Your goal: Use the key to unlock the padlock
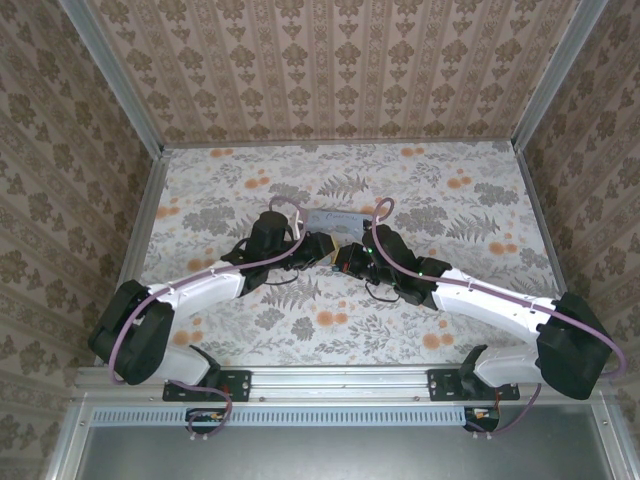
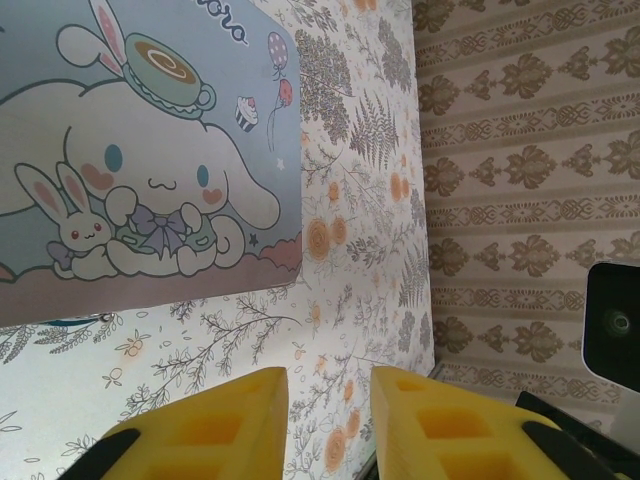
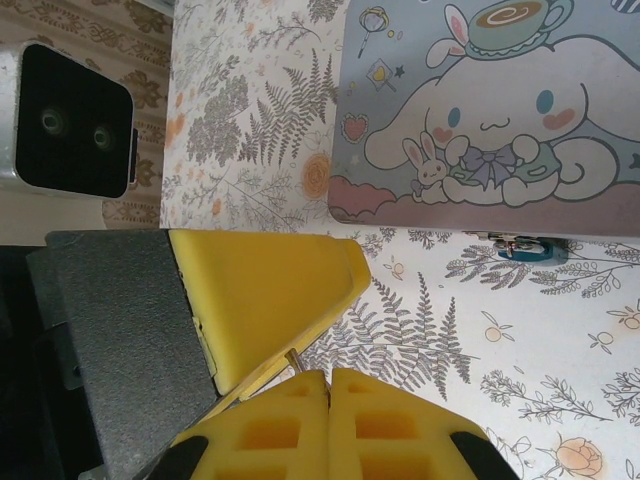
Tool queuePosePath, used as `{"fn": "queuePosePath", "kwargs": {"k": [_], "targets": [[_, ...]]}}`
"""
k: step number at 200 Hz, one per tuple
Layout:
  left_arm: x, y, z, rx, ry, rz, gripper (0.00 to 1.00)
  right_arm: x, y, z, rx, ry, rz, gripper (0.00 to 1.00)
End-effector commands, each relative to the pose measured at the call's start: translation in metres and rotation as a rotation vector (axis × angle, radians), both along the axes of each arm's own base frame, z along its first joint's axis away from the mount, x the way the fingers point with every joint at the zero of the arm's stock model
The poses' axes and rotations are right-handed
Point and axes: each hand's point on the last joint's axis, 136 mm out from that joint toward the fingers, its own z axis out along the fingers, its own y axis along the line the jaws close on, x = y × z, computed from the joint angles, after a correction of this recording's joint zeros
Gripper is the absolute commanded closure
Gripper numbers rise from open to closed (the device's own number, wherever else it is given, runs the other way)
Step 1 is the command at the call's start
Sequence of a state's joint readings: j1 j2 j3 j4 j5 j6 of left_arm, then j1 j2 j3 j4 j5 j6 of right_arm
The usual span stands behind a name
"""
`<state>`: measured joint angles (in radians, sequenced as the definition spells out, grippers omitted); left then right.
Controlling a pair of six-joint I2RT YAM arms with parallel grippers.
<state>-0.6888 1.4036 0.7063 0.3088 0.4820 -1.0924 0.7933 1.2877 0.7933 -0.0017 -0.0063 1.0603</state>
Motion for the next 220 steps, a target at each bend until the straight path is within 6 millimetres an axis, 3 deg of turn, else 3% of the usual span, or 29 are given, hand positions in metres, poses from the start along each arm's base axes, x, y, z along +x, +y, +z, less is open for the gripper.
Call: {"fn": "queuePosePath", "kwargs": {"k": [1,118,126,138,163,196,220], "targets": [[-0.003,-0.003,-0.002,-0.005,-0.012,-0.006,0.75,0.001,0.000,-0.003,0.019,0.011,-0.010,1.00],[-0.003,-0.006,0.000,0.004,-0.027,-0.018,1.00,0.002,0.000,-0.004,0.028,0.014,-0.009,1.00],[-0.001,-0.005,0.001,0.011,-0.041,-0.017,1.00,0.001,-0.004,-0.004,0.023,0.010,-0.014,0.88],[0.004,-0.001,0.005,0.019,-0.065,-0.008,1.00,-0.002,-0.014,-0.006,0.004,-0.001,-0.022,0.54],[0.015,0.011,0.023,0.033,-0.162,0.000,1.00,-0.006,-0.047,-0.013,-0.027,-0.015,-0.076,0.02],[0.023,0.022,0.055,0.060,-0.338,-0.017,1.00,-0.003,-0.079,0.001,-0.041,-0.097,-0.108,0.00],[0.027,0.026,0.078,0.071,-0.453,-0.033,1.00,0.004,-0.084,0.025,0.027,-0.229,-0.109,0.00]]}}
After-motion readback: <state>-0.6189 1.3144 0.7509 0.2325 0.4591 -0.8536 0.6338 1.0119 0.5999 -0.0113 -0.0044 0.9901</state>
